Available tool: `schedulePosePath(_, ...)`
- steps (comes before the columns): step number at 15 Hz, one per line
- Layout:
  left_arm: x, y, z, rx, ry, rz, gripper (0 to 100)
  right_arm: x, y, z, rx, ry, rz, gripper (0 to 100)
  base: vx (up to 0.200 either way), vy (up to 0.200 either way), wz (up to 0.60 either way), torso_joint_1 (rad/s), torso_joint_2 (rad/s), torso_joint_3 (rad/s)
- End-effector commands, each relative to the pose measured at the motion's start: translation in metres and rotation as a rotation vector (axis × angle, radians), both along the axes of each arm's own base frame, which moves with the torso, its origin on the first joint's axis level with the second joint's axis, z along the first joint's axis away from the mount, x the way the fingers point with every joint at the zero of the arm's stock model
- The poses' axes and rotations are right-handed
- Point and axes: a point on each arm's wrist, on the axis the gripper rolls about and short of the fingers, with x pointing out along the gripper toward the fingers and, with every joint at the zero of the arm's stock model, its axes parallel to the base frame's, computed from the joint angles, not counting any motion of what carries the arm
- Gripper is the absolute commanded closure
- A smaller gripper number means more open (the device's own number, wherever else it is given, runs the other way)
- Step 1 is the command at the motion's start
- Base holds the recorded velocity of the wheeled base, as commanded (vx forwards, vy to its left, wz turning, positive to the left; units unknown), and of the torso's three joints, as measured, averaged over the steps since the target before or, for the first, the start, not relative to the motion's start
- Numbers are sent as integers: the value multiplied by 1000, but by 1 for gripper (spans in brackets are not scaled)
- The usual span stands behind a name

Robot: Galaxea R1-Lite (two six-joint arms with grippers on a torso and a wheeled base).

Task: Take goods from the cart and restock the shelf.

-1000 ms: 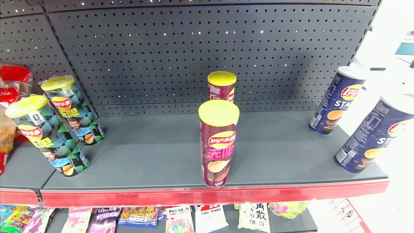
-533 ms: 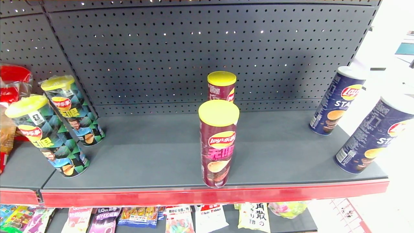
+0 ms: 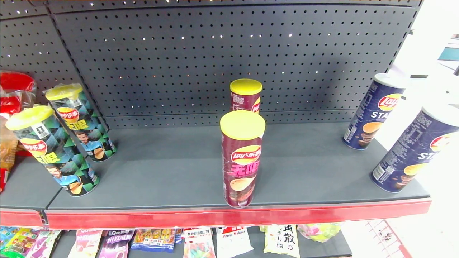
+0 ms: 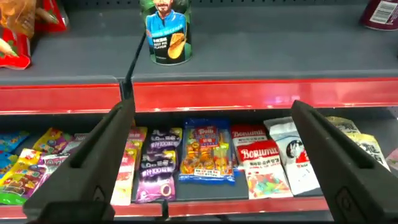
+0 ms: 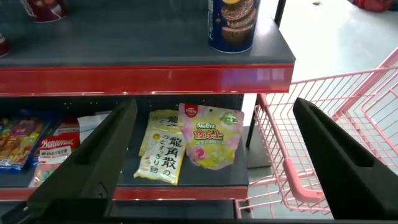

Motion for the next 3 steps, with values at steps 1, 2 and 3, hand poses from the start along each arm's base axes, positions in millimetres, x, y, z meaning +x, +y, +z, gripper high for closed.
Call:
schedulePosePath(1, 0, 0, 0, 0, -4, 1, 0, 0, 0, 0, 1, -1, 0, 0, 0, 0, 0, 0, 0, 0)
schedulePosePath(2, 0, 0, 0, 0, -4, 3, 0, 0, 0, 0, 1, -1, 0, 0, 0, 0, 0, 0, 0, 0)
schedulePosePath(3, 0, 0, 0, 0, -4, 3, 0, 0, 0, 0, 1, -1, 0, 0, 0, 0, 0, 0, 0, 0)
